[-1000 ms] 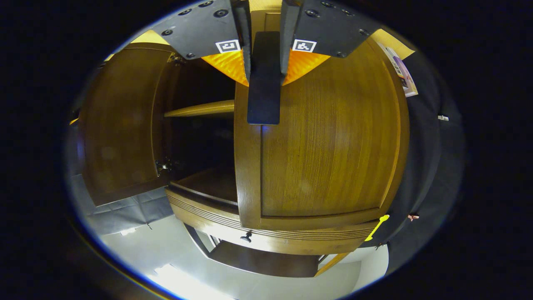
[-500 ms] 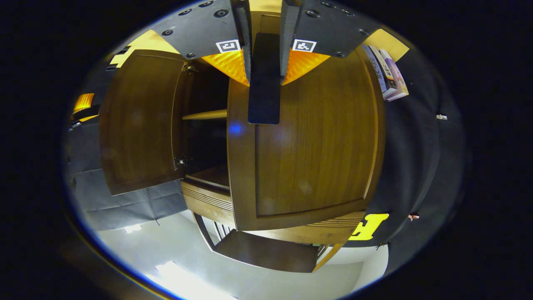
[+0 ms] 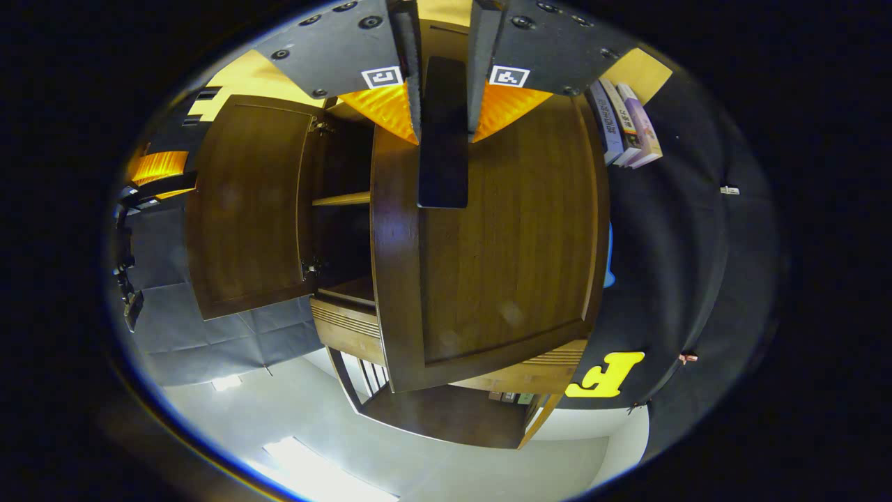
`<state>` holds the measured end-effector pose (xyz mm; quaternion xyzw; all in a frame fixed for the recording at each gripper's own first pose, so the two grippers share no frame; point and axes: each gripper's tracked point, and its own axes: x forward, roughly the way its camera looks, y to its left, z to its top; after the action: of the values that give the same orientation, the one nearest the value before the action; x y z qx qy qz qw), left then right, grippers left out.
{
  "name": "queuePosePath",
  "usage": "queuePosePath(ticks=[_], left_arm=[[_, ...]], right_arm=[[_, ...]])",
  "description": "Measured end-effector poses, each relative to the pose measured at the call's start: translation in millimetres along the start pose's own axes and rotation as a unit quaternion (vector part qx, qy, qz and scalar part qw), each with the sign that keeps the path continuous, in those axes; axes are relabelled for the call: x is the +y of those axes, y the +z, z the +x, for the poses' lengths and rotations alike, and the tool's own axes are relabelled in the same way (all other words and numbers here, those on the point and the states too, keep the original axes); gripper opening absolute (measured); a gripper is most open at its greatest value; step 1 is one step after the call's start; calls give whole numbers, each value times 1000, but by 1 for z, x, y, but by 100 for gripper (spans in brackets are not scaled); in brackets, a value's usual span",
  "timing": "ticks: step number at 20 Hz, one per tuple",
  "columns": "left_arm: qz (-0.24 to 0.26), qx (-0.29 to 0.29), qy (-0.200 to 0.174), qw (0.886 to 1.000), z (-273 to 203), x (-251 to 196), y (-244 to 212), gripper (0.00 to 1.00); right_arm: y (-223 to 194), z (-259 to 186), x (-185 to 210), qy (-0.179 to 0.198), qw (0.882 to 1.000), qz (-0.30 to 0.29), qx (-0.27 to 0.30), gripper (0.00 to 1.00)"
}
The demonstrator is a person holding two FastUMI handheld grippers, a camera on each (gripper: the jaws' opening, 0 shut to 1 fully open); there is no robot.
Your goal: Open the right door of the double-door shoe cabinet with the right hand, and open the left door with the left hand.
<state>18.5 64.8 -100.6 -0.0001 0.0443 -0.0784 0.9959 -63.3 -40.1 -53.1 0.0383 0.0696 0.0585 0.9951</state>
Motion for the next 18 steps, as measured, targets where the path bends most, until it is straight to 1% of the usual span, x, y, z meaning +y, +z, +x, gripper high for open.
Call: queuePosePath(ticks=[1, 2, 3, 4, 6, 8, 12, 13, 14, 16, 18], left_arm=[[2, 0, 4, 1000, -6, 3, 2, 31], [5, 0, 9, 1000, -12, 6, 2, 31], [10, 1, 12, 1000, -18, 10, 3, 31], [17, 2, 15, 1000, -23, 13, 3, 30], [32, 5, 26, 999, -35, 22, 4, 31], [42, 3, 40, 998, -49, 34, 6, 31], [34, -1, 58, 998, -70, 55, 8, 28], [32, -2, 62, 998, -75, 61, 9, 29], [31, -4, 68, 997, -80, 66, 10, 29], [38, -12, 77, 996, -89, 75, 16, 25], [45, -18, 77, 996, -96, 76, 20, 24]], right_arm=[[-2, 4, 5, 7, 1000, 3, 1, 99], [-4, 5, 13, 14, 1000, 5, 3, 97], [-7, 9, 19, 22, 1000, 6, 5, 97], [-9, 13, 25, 28, 1000, 7, 8, 98], [-14, 22, 36, 40, 999, 8, 15, 97], [-18, 28, 49, 54, 998, 11, 20, 100], [-22, 37, 74, 77, 997, 15, 26, 98], [-24, 39, 81, 82, 996, 14, 28, 98], [-25, 41, 87, 85, 996, 14, 30, 98], [-25, 44, 94, 86, 996, 13, 31, 98], [-27, 47, 101, 88, 995, 16, 32, 98]])
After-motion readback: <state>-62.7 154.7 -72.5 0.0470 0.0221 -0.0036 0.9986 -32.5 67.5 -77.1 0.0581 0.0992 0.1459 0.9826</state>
